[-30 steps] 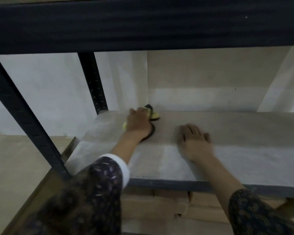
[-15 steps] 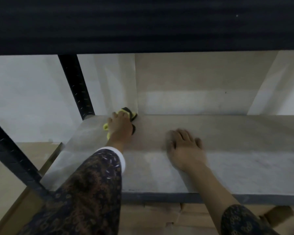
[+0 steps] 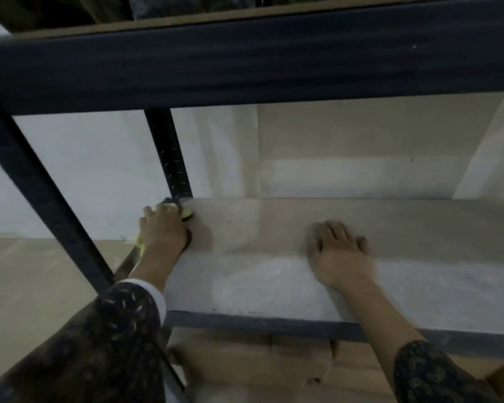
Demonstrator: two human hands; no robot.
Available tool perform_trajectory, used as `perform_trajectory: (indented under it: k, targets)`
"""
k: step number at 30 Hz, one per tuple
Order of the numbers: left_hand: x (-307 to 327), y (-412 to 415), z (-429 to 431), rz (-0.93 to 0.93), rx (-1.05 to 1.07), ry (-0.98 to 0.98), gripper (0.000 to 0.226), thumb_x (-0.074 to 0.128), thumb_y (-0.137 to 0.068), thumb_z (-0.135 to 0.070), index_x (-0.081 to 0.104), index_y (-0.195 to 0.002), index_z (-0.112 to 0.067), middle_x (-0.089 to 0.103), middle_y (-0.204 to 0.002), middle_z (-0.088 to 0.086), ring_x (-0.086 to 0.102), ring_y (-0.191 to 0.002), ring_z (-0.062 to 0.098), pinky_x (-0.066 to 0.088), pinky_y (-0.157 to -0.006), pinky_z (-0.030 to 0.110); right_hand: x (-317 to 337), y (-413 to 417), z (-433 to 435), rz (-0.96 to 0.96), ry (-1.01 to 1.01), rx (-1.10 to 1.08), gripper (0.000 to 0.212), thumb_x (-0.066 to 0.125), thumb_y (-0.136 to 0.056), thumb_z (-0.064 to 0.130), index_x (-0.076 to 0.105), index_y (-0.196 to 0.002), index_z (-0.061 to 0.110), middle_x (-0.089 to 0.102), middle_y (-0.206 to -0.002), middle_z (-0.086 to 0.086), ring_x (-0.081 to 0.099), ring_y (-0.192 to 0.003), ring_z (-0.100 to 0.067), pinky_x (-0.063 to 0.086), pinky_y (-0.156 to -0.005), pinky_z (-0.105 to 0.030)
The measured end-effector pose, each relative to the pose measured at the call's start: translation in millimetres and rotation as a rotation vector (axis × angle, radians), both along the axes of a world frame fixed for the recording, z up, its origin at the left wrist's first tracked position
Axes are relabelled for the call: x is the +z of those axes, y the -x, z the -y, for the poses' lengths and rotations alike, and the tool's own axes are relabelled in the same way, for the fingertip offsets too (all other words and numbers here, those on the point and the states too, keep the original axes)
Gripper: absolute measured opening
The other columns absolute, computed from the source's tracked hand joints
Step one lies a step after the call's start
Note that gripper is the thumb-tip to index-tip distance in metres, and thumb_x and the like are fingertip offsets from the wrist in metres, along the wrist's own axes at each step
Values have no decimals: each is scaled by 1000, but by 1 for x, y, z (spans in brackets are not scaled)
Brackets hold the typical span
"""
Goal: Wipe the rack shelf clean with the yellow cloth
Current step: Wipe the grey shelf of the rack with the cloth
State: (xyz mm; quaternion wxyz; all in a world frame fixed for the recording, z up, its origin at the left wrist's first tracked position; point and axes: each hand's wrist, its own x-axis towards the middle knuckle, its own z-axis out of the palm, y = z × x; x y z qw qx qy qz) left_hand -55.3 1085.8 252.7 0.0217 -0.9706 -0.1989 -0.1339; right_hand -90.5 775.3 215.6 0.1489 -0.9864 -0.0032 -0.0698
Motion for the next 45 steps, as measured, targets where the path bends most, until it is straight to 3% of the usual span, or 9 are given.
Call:
perform_trajectory:
  k: [6, 22, 26, 30, 33, 37, 39, 42, 45]
  targets:
    - [-20, 37, 106, 45, -528, -32, 36, 39, -92, -13, 45, -127, -12, 45, -135, 10, 38, -120, 35, 33, -95, 44, 5, 1, 1, -14, 20, 10, 45, 27, -98, 41, 33, -140, 29, 28, -152, 2, 21, -142, -17, 19, -111, -46]
    - [11, 62, -1, -4, 115, 19, 35, 34, -95, -8, 50, -126, -3, 48, -127, 12, 40, -117, 33, 35, -96, 38, 18, 14, 0, 69, -37, -55, 53, 46, -94, 30, 36, -143, 15, 35, -148, -10, 31, -138, -29, 20, -115, -47]
    - [49, 61, 31, 153, -50, 174, 35, 41, -93, -14, 48, -126, -6, 41, -129, 12, 41, -111, 35, 40, -89, 38, 44, 28, -36, 308, -575, 127, 44, 54, -93, 4, 49, -136, 13, 56, -124, -11, 56, -112, -31, 45, -92, -33]
    - [56, 68, 90, 190, -282, 448, 30, 38, -93, -22, 58, -112, -11, 44, -128, 12, 38, -119, 34, 31, -98, 37, 84, 49, -98, -196, -1268, 280, 34, 48, -99, 30, 48, -132, 38, 60, -116, 2, 61, -100, -17, 54, -84, -34]
    - [51, 89, 112, 166, -326, 758, 32, 32, -97, -20, 58, -115, -12, 36, -136, 7, 28, -123, 28, 25, -103, 34, 85, 46, -115, -318, -1553, 239, 26, 52, -96, 17, 59, -117, 31, 65, -117, -5, 63, -108, -25, 52, -93, -42]
    - [44, 112, 99, 303, -374, 1005, 39, 35, -98, -12, 48, -133, -7, 37, -140, 10, 35, -128, 27, 28, -112, 33, 66, 33, -119, -189, -1347, 93, 31, 52, -86, -3, 61, -106, 18, 64, -118, -18, 63, -105, -31, 51, -96, -46]
    - [38, 126, 82, 459, -431, 984, 38, 40, -93, -4, 50, -129, -9, 41, -131, 5, 43, -123, 21, 36, -108, 34, 57, 30, -117, -151, -982, 62, 28, 52, -91, 7, 56, -116, 19, 55, -130, -21, 55, -114, -34, 47, -99, -45]
    - [27, 153, 54, 701, -489, 669, 34, 49, -83, 2, 56, -112, -13, 44, -115, -4, 41, -108, 5, 39, -92, 17, 45, 38, -118, -22, -107, -12, 49, 48, -95, 36, 39, -141, 23, 25, -152, -16, 20, -140, -36, 23, -111, -51]
    - [15, 171, 20, 924, -360, 405, 36, 57, -78, -4, 54, -113, -13, 47, -117, 4, 35, -108, 5, 32, -92, 16, 32, 53, -138, -96, 0, 61, 62, 33, -97, 52, 28, -147, 16, 14, -159, -12, 7, -146, -32, 7, -116, -55]
